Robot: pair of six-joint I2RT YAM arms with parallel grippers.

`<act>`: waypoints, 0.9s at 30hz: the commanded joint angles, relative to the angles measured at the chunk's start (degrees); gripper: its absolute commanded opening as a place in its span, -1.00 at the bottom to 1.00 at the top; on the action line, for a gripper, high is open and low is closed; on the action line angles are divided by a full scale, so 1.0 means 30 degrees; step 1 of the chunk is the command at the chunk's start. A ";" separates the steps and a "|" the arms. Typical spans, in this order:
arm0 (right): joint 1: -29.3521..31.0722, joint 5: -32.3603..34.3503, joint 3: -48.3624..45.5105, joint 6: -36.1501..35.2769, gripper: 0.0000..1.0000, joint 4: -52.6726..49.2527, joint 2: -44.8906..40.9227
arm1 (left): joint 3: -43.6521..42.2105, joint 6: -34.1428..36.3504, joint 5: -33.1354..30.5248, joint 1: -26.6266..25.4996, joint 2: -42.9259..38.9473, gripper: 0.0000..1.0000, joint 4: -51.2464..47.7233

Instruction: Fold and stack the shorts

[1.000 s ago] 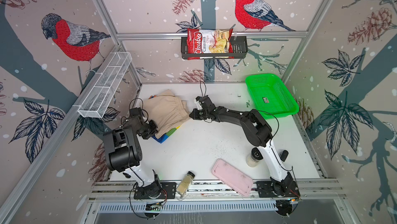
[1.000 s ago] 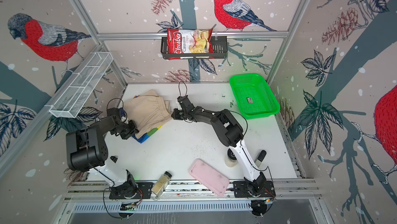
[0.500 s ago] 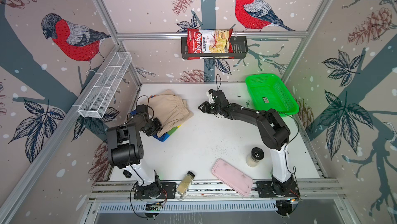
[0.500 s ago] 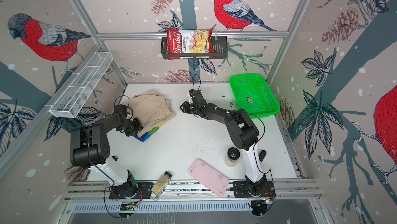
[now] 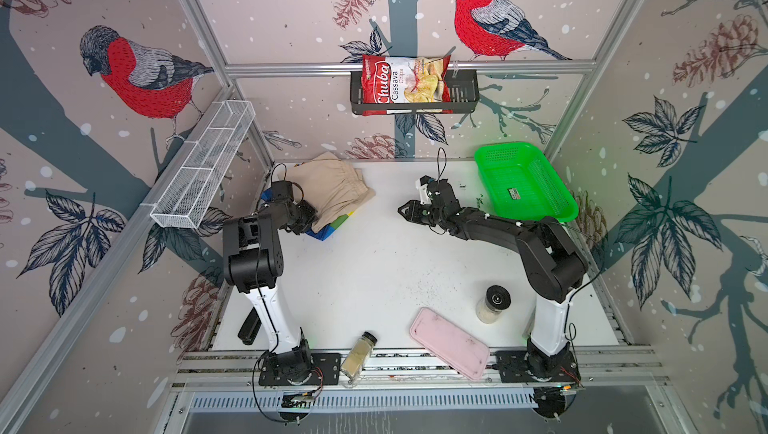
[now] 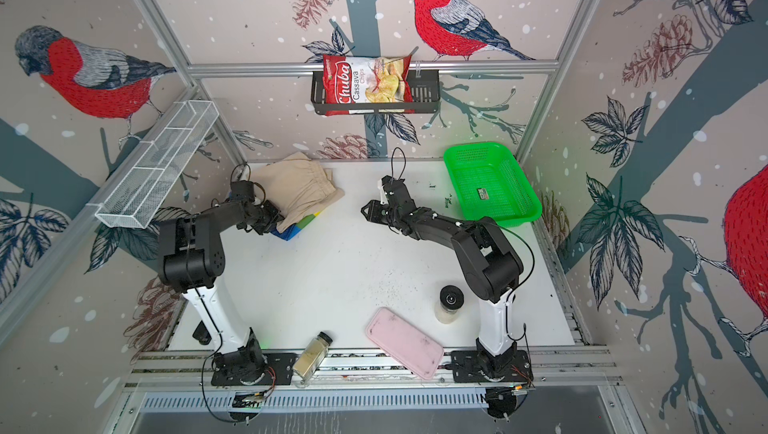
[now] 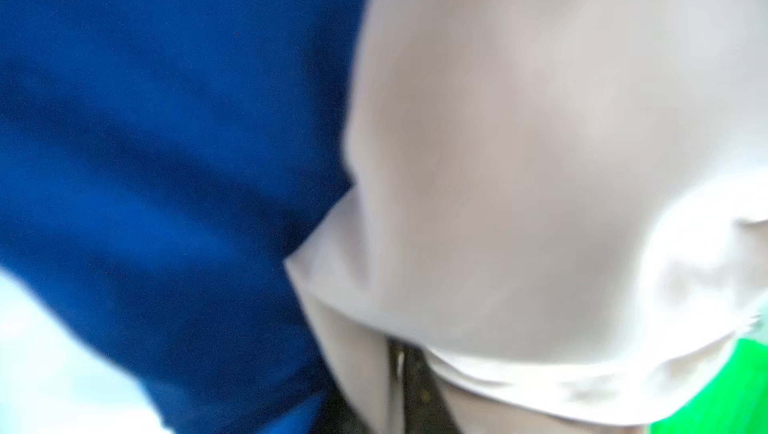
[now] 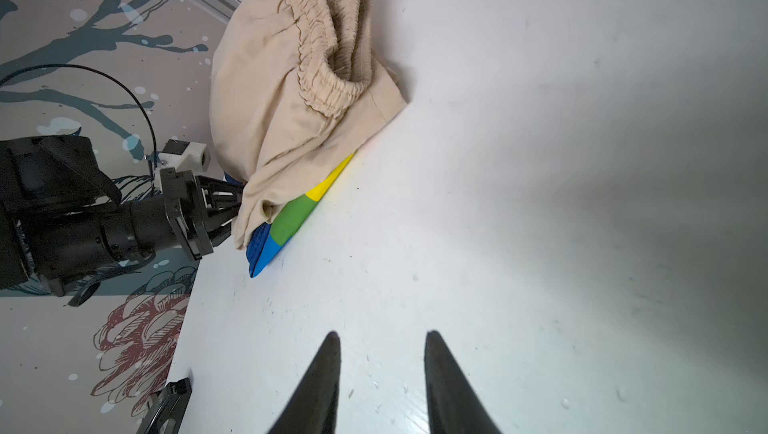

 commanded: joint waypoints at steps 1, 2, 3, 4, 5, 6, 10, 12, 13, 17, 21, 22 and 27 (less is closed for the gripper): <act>-0.0184 0.0061 -0.0345 0.0202 -0.29 0.0851 -0.0232 | 0.0938 -0.0806 0.0170 -0.0522 0.0595 -0.52 0.0978; -0.0231 0.0061 -0.0415 0.0189 -0.29 0.0825 -0.0235 | 0.1206 -0.0807 0.0226 -0.0667 0.0783 -0.50 0.0974; -0.0246 0.0025 -0.0471 0.0187 -0.29 0.0845 -0.0249 | 0.1523 -0.0817 0.0267 -0.0793 0.0960 -0.50 0.0902; -0.0275 0.0030 -0.0507 0.0191 -0.28 0.0823 -0.0260 | 0.1783 -0.0849 0.0300 -0.0882 0.1088 -0.50 0.0814; -0.0276 0.0059 -0.0573 0.0189 -0.28 0.0822 -0.0296 | 0.1919 -0.0890 0.0326 -0.0950 0.1149 -0.50 0.0819; -0.0277 0.0089 -0.0615 0.0187 -0.29 0.0807 -0.0355 | 0.1991 -0.0938 0.0343 -0.0981 0.1113 -0.50 0.0950; -0.0247 0.0248 -0.1083 0.0269 -0.28 0.0808 -0.0805 | 0.2458 -0.0996 0.0622 -0.0981 0.0927 -0.49 0.0877; -0.0214 0.0502 -0.1448 0.0175 -0.26 0.0697 -0.1274 | 0.2250 -0.0925 0.0901 -0.0972 0.0303 -0.45 0.0837; -0.0216 0.0716 -0.1639 0.0080 -0.24 0.0516 -0.1622 | 0.2001 -0.0826 0.0911 -0.0964 -0.0244 -0.40 0.0757; -0.0232 0.2225 -0.2449 -0.0658 -0.04 -0.0842 -0.3721 | 0.1022 0.0106 0.0465 -0.0987 -0.3277 0.13 -0.0332; -0.0332 0.4911 -0.3248 -0.1713 0.30 -0.2935 -0.7020 | 0.0020 0.1176 -0.0644 -0.0795 -0.7291 0.97 -0.2147; -0.0360 0.5752 -0.3506 -0.1898 0.99 -0.3436 -0.8062 | -0.0222 0.1316 -0.0984 -0.0679 -0.8379 0.97 -0.2445; -0.0733 1.0319 -0.4880 -0.2644 0.98 -0.5460 -1.3363 | -0.2063 0.2058 -0.2826 -0.0201 -1.3227 0.96 -0.2037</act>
